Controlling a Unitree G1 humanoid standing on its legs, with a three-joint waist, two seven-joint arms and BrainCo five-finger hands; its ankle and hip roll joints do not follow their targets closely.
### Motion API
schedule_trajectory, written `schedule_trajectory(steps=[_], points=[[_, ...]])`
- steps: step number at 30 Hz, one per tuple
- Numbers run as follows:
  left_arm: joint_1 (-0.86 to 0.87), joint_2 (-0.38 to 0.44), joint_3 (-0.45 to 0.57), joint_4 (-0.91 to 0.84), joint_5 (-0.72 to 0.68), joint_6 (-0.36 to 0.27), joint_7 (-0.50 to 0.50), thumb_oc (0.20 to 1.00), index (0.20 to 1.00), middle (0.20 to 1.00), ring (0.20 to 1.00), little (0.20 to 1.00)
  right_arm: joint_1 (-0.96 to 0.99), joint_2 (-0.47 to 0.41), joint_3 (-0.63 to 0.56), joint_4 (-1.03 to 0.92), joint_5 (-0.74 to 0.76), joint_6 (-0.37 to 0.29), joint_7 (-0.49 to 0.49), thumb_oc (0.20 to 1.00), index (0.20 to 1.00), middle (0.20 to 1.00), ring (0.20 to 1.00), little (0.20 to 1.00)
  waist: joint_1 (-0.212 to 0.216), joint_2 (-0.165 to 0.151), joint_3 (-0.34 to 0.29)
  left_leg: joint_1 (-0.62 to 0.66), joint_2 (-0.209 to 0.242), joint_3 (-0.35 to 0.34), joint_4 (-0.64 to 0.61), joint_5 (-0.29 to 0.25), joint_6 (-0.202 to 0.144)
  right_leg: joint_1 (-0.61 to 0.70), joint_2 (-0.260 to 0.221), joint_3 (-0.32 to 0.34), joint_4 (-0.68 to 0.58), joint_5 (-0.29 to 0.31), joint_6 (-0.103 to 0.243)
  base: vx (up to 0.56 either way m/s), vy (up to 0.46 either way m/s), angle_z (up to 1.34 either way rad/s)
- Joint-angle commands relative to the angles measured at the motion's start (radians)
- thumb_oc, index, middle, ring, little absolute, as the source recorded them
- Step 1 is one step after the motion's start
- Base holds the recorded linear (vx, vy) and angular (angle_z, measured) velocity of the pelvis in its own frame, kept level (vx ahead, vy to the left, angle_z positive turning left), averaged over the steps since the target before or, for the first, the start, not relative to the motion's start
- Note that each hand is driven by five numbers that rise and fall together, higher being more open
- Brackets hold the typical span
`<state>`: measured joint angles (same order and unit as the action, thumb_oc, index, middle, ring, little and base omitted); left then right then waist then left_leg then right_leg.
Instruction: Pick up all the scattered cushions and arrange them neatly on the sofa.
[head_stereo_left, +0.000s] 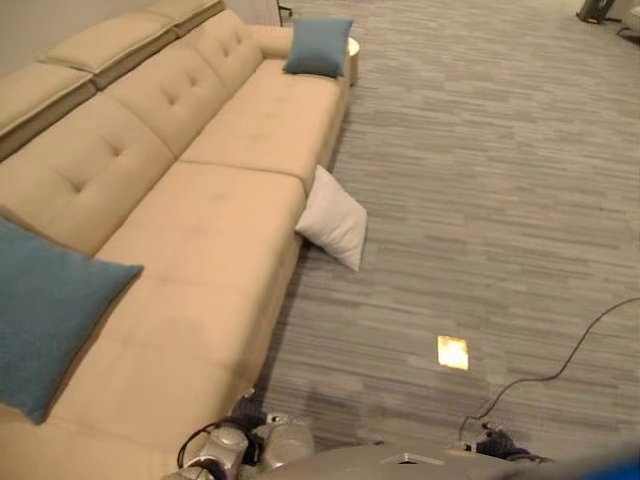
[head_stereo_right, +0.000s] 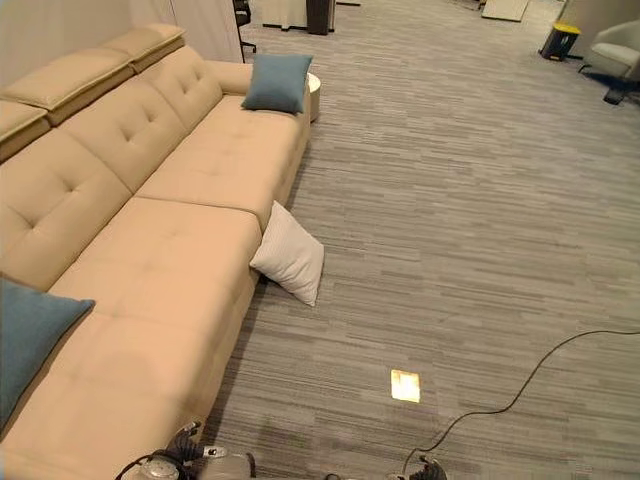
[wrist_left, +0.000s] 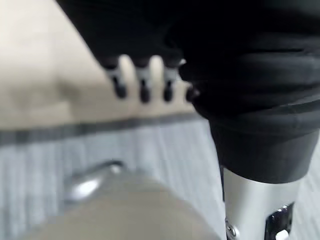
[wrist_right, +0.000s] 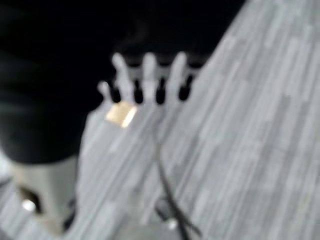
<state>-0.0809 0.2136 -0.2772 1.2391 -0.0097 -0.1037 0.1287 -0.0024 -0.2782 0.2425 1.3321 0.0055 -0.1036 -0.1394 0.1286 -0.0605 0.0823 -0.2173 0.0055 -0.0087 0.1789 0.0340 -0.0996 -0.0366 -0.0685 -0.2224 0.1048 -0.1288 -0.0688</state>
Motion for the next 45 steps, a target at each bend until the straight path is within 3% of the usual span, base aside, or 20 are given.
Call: schedule_trajectory(steps=[1,3,8,11,13,16,17,18,22,25,27,28,30,34,35,36,37,40,43,45], points=[[-0.012,-0.038,-0.009,-0.002,0.015,-0.012,-0.006,1.000,1.000,1.000,1.000,1.000,-0.040,-0.013,0.003,-0.012,0.023,-0.013,-0.019,1.000,1.000,1.000,1.000,1.000,0.024,-0.022,0.033,-0.046,-0.087,0.022,-0.045,0.048,0.086,0.100,0.075,0.018,-0.116,0.109,0.113,0.24,-0.045,-0.13],[-0.009,-0.037,-0.008,-0.002,0.012,-0.011,-0.005,1.000,1.000,1.000,1.000,1.000,-0.046,-0.013,0.009,-0.015,0.023,-0.014,-0.019,1.000,1.000,1.000,1.000,1.000,0.039,-0.021,0.032,-0.068,-0.089,0.030,-0.049,0.070,0.082,0.118,0.090,0.050,-0.109,0.090,0.111,0.28,-0.016,-0.29],[0.008,-0.021,0.015,0.003,0.009,-0.008,0.000,1.000,1.000,1.000,1.000,1.000,-0.064,0.004,0.024,-0.023,-0.002,-0.015,-0.010,1.000,1.000,1.000,1.000,1.000,0.065,-0.023,-0.010,0.036,-0.096,0.019,-0.056,-0.001,0.136,0.125,0.054,0.065,0.042,0.047,0.146,0.34,0.079,-0.83],[-0.001,-0.006,0.017,-0.018,-0.007,-0.006,0.003,1.000,1.000,1.000,1.000,1.000,-0.090,0.009,0.030,-0.040,-0.003,-0.018,-0.006,1.000,1.000,1.000,1.000,1.000,0.080,-0.013,-0.002,0.107,-0.092,0.025,-0.061,-0.031,0.180,0.021,0.000,0.052,0.334,0.203,0.218,0.28,0.107,-0.60],[-0.013,0.001,0.004,-0.038,-0.010,-0.003,0.006,1.000,1.000,1.000,1.000,1.000,-0.103,0.009,0.029,-0.054,0.005,-0.018,-0.010,1.000,1.000,1.000,1.000,1.000,0.058,0.011,0.012,0.150,-0.080,0.002,-0.069,-0.045,0.196,-0.044,-0.012,0.033,0.459,0.219,0.217,0.25,0.086,-0.26],[-0.028,0.003,-0.002,-0.044,-0.017,-0.006,0.014,1.000,1.000,1.000,1.000,1.000,-0.110,0.013,0.028,-0.071,0.016,-0.022,-0.012,1.000,1.000,1.000,1.000,1.000,0.037,0.032,0.014,0.225,-0.057,0.000,-0.118,-0.073,0.193,-0.115,-0.100,-0.067,0.383,0.196,0.188,0.31,-0.019,0.27],[-0.039,0.000,-0.004,-0.035,-0.012,-0.009,0.012,1.000,1.000,1.000,1.000,1.000,-0.118,0.011,0.031,-0.078,0.016,-0.027,-0.013,1.000,1.000,1.000,1.000,1.000,0.023,0.026,0.012,0.255,-0.057,-0.006,-0.143,-0.087,0.179,-0.148,-0.105,-0.070,0.223,0.196,0.180,0.30,-0.112,0.00],[-0.039,-0.001,-0.003,-0.035,-0.012,-0.009,0.012,1.000,1.000,1.000,1.000,1.000,-0.118,0.010,0.032,-0.078,0.017,-0.027,-0.013,1.000,1.000,1.000,1.000,1.000,0.023,0.030,0.016,0.264,-0.053,-0.007,-0.146,-0.089,0.177,-0.137,-0.100,-0.072,0.215,0.197,0.179,0.31,-0.147,-0.08],[-0.046,-0.012,0.000,-0.008,0.003,-0.014,0.011,1.000,1.000,1.000,1.000,1.000,-0.131,0.011,0.041,-0.089,0.019,-0.023,-0.013,1.000,1.000,1.000,1.000,1.000,-0.009,0.021,0.020,0.323,-0.054,-0.053,-0.160,-0.127,0.146,-0.198,-0.078,0.020,-0.039,0.285,0.211,0.29,-0.142,0.11],[-0.032,-0.021,0.007,0.016,0.002,-0.014,0.010,1.000,1.000,1.000,1.000,1.000,-0.122,0.017,0.046,-0.085,0.012,-0.021,-0.008,1.000,1.000,1.000,1.000,1.000,-0.017,0.010,-0.009,0.346,-0.041,-0.055,-0.118,-0.140,0.125,-0.166,-0.069,0.025,-0.038,0.288,0.197,0.41,-0.237,0.41],[-0.017,-0.036,-0.002,0.030,0.003,-0.010,0.008,1.000,1.000,1.000,1.000,1.000,-0.105,0.014,0.043,-0.079,0.027,-0.025,-0.009,1.000,1.000,1.000,1.000,1.000,-0.017,0.003,-0.019,0.288,-0.009,-0.075,0.089,-0.067,0.074,-0.097,-0.029,0.027,-0.043,0.256,0.152,0.33,-0.283,0.31],[-0.017,-0.035,-0.002,0.030,0.003,-0.010,0.008,1.000,1.000,1.000,1.000,1.000,-0.105,0.014,0.043,-0.079,0.027,-0.025,-0.009,1.000,1.000,1.000,1.000,1.000,-0.019,0.000,-0.021,0.285,-0.012,-0.077,0.088,-0.063,0.074,-0.100,-0.032,0.026,-0.044,0.257,0.152,0.13,-0.207,0.42],[-0.031,-0.037,-0.020,0.018,-0.002,-0.005,0.005,1.000,1.000,1.000,1.000,1.000,-0.098,0.004,0.035,-0.081,0.065,-0.031,-0.021,1.000,1.000,1.000,1.000,1.000,-0.007,-0.036,0.025,0.113,0.005,-0.035,0.385,0.027,0.067,-0.038,-0.030,0.010,-0.054,0.224,0.098,0.12,-0.334,0.21],[-0.036,-0.036,-0.021,0.018,-0.007,-0.001,0.009,1.000,1.000,1.000,1.000,1.000,-0.100,0.000,0.032,-0.083,0.079,-0.030,-0.024,1.000,1.000,1.000,1.000,1.000,-0.001,-0.044,0.037,0.048,0.025,0.006,0.451,0.013,0.075,-0.010,-0.014,-0.012,-0.066,0.192,0.077,0.15,-0.228,0.06],[-0.038,-0.042,-0.029,0.015,-0.006,-0.003,0.008,1.000,1.000,1.000,1.000,1.000,-0.099,-0.005,0.021,-0.076,0.099,-0.031,-0.019,1.000,1.000,1.000,1.000,1.000,0.014,-0.040,0.036,-0.001,-0.025,0.029,0.300,-0.035,0.090,0.031,-0.004,-0.021,-0.084,0.165,0.088,0.29,-0.095,0.05],[-0.036,-0.043,-0.033,0.017,0.000,-0.004,0.007,1.000,1.000,1.000,1.000,1.000,-0.099,-0.005,0.020,-0.072,0.097,-0.032,-0.018,1.000,1.000,1.000,1.000,1.000,0.015,-0.036,0.030,-0.008,-0.038,0.040,0.238,-0.040,0.094,0.036,0.003,-0.026,-0.087,0.159,0.093,0.46,-0.114,0.16],[-0.027,-0.043,-0.034,0.018,0.009,-0.005,0.002,1.000,1.000,1.000,1.000,1.000,-0.090,-0.005,0.019,-0.076,0.092,-0.036,-0.018,1.000,1.000,1.000,1.000,1.000,0.011,-0.022,0.020,0.001,-0.038,0.115,0.059,-0.015,0.102,0.055,0.024,-0.041,-0.090,0.137,0.101,0.31,-0.030,0.24],[-0.017,-0.046,-0.029,0.022,0.022,-0.004,-0.003,1.000,1.000,1.000,1.000,1.000,-0.079,-0.004,0.009,-0.070,0.091,-0.036,-0.018,1.000,1.000,1.000,1.000,1.000,0.017,-0.015,0.014,-0.027,-0.035,0.171,0.040,0.027,0.099,0.082,0.040,-0.041,-0.083,0.111,0.098,0.24,-0.002,0.12],[-0.009,-0.038,-0.014,0.024,0.019,-0.003,-0.003,1.000,1.000,1.000,1.000,1.000,-0.077,0.009,0.012,-0.076,0.084,-0.033,-0.013,1.000,1.000,1.000,1.000,1.000,0.023,-0.013,0.004,0.034,-0.045,0.156,-0.011,0.004,0.115,0.090,0.035,-0.049,-0.038,0.079,0.106,0.20,0.067,-0.03],[-0.001,-0.029,-0.001,0.028,0.009,0.001,-0.001,1.000,1.000,1.000,1.000,1.000,-0.081,0.023,0.014,-0.077,0.069,-0.034,-0.006,1.000,1.000,1.000,1.000,1.000,0.042,-0.009,-0.005,0.116,-0.063,0.124,-0.055,-0.032,0.153,0.053,-0.018,-0.083,0.166,0.099,0.148,0.26,0.138,-0.02]])
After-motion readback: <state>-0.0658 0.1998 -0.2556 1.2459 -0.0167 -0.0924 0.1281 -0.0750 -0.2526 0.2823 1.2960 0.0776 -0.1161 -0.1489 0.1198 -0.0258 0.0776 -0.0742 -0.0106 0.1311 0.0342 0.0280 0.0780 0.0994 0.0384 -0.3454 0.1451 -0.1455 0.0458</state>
